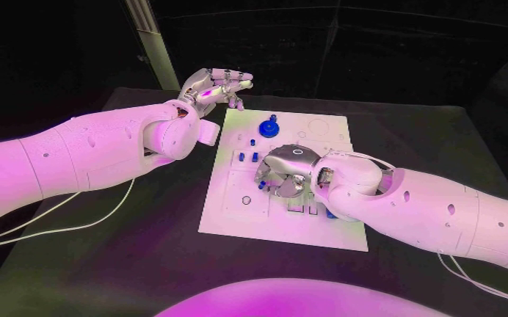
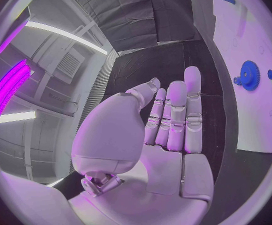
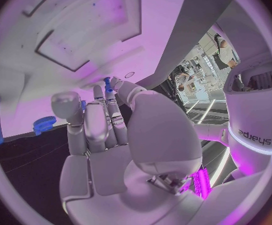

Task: Assemble the parts on the task board

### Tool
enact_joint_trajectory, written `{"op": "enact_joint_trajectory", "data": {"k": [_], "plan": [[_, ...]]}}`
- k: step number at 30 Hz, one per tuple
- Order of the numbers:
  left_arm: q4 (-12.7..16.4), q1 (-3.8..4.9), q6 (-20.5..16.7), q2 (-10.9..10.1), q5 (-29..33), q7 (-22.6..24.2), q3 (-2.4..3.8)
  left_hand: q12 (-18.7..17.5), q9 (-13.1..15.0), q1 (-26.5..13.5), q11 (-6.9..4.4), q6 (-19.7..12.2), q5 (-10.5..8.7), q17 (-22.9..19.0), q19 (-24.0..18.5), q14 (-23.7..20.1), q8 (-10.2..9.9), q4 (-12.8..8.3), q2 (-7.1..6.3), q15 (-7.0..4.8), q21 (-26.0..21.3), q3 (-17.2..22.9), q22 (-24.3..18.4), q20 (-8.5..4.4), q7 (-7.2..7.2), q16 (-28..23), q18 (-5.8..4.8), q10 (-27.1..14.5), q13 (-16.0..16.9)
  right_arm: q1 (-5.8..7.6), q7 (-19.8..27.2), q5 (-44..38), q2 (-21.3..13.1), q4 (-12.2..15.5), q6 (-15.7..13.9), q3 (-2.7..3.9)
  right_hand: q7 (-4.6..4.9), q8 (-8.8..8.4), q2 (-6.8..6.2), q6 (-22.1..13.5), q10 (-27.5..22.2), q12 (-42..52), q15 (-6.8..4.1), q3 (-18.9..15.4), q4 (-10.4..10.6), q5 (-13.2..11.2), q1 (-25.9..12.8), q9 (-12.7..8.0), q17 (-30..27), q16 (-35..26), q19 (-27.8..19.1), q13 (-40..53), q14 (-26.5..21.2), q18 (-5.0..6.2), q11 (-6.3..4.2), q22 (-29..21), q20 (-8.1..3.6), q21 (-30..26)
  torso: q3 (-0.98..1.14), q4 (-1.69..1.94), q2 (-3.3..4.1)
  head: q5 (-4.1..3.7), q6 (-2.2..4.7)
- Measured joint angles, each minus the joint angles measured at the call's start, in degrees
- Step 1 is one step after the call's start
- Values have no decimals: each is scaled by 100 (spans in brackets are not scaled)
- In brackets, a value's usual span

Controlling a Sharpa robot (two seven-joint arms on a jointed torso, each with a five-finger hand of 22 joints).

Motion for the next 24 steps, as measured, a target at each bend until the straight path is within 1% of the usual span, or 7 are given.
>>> {"op": "enact_joint_trajectory", "data": {"k": [1,3,7,9,15,16,24], "plan": [[0,0,1,0,0,-1,0,0,0,0,0,0,0,0,0,0,0,0,0,0,0,0,0,0,0,0,0,0,0,0,12,8,-2,0,-23,0,25,0,-9,-25,-44,0,16,-51,4,0,-9,0,-25,-2,2,0,16,0,7,-34,-1,-15,0,0,0,0,1],[0,0,1,0,0,-2,0,0,0,0,0,0,0,0,0,0,6,0,0,0,0,0,0,0,0,0,0,0,0,0,32,22,-7,2,-67,0,26,0,-34,-83,-102,0,33,-123,13,0,-34,0,-51,-28,-27,0,8,0,38,-77,27,-44,0,0,0,-1,5],[-1,0,4,0,0,-4,0,0,0,0,-21,0,0,0,0,0,24,0,0,0,0,0,-6,0,0,0,0,-21,0,-1,86,86,-34,29,-183,0,14,0,-34,-177,-119,0,41,-217,11,0,-33,-7,-58,-29,-28,0,0,0,18,-90,29,-44,1,0,0,-8,7],[-2,0,5,-1,0,-6,0,0,0,0,-21,0,0,0,0,0,24,0,0,0,0,0,-6,0,0,0,0,-21,0,-1,109,114,-59,51,-234,0,8,0,-34,-252,-149,32,41,-265,-1,0,-33,-7,-62,-29,-28,0,0,0,29,-99,28,-44,2,0,0,-9,7],[-2,1,9,-14,0,-11,0,0,0,0,-20,0,0,-1,0,-2,24,0,0,3,0,0,-6,0,0,0,0,-22,0,-2,167,205,-207,167,-370,0,-11,0,-24,-283,-149,70,40,-324,9,23,-43,-6,-68,-29,-28,4,0,0,29,-89,28,-44,4,0,0,-14,7],[-2,1,10,-15,0,-11,0,0,0,0,1,0,0,-8,0,-17,23,0,0,18,0,0,-6,0,0,0,-1,-43,-1,-2,168,218,-227,180,-378,0,-11,0,-18,-283,-149,70,40,-335,2,23,-50,-6,-68,-29,-28,7,0,0,29,-85,28,-44,4,0,0,-15,7],[-5,1,14,-14,0,-16,0,0,0,0,0,0,0,-11,0,-20,23,0,0,21,0,0,-5,0,0,0,-1,-41,-5,-2,144,273,-311,211,-355,0,-11,0,-5,-283,-127,115,40,-442,18,23,-62,-1,-50,-29,-28,12,0,0,7,-58,28,-45,4,0,-3,-31,7]]}}
